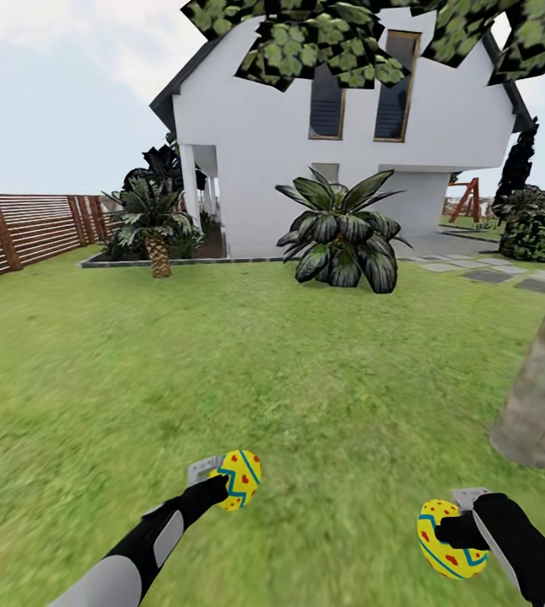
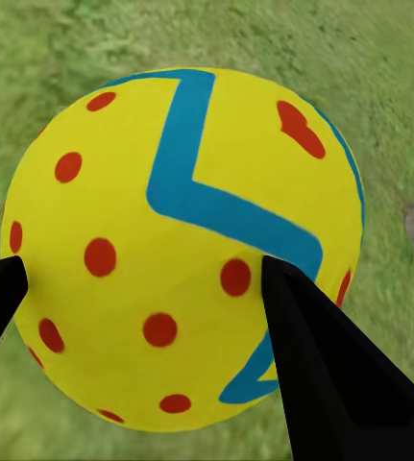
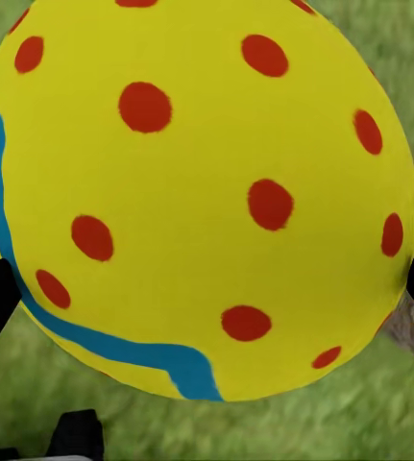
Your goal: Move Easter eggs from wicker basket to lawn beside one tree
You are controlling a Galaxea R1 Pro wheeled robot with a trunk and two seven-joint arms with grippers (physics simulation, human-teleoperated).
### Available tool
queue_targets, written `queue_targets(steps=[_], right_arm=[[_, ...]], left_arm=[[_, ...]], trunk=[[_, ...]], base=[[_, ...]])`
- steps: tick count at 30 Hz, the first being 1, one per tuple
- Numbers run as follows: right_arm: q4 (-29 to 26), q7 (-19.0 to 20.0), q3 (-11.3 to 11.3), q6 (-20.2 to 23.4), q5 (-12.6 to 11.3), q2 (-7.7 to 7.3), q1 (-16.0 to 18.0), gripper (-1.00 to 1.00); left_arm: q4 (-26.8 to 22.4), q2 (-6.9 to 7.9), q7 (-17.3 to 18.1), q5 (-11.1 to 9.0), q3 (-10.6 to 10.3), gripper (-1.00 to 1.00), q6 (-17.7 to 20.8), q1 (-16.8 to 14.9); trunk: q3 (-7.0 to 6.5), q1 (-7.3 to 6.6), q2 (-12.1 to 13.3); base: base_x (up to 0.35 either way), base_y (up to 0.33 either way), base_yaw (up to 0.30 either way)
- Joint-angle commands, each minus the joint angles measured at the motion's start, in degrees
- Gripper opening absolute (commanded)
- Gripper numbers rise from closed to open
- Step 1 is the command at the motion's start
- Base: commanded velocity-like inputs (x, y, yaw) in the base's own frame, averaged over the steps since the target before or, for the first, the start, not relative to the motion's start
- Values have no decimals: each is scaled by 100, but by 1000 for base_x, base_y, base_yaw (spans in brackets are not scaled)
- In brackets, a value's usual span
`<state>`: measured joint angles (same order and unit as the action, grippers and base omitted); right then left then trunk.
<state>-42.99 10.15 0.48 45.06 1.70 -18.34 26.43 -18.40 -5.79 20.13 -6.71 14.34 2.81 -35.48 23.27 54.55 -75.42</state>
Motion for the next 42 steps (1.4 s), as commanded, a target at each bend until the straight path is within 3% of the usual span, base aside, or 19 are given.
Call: queue_targets(steps=[1, 9, 42], right_arm=[[-9, 22, 5, 29, 17, -3, 3, -100], [-11, 22, 2, 29, 14, -3, 3, -100], [-12, 40, -22, 29, -3, -15, 3, -100]], left_arm=[[1, -1, 18, -62, 19, -100, 27, -3], [99, -1, 18, -108, 51, -100, 27, -3], [108, -1, 18, -102, 49, -100, 35, -3]], trunk=[[7, 1, -4], [7, 1, -4], [-21, 1, -4]], base=[[29, 297, 0], [-28, 340, -26], [-57, 345, -299]])
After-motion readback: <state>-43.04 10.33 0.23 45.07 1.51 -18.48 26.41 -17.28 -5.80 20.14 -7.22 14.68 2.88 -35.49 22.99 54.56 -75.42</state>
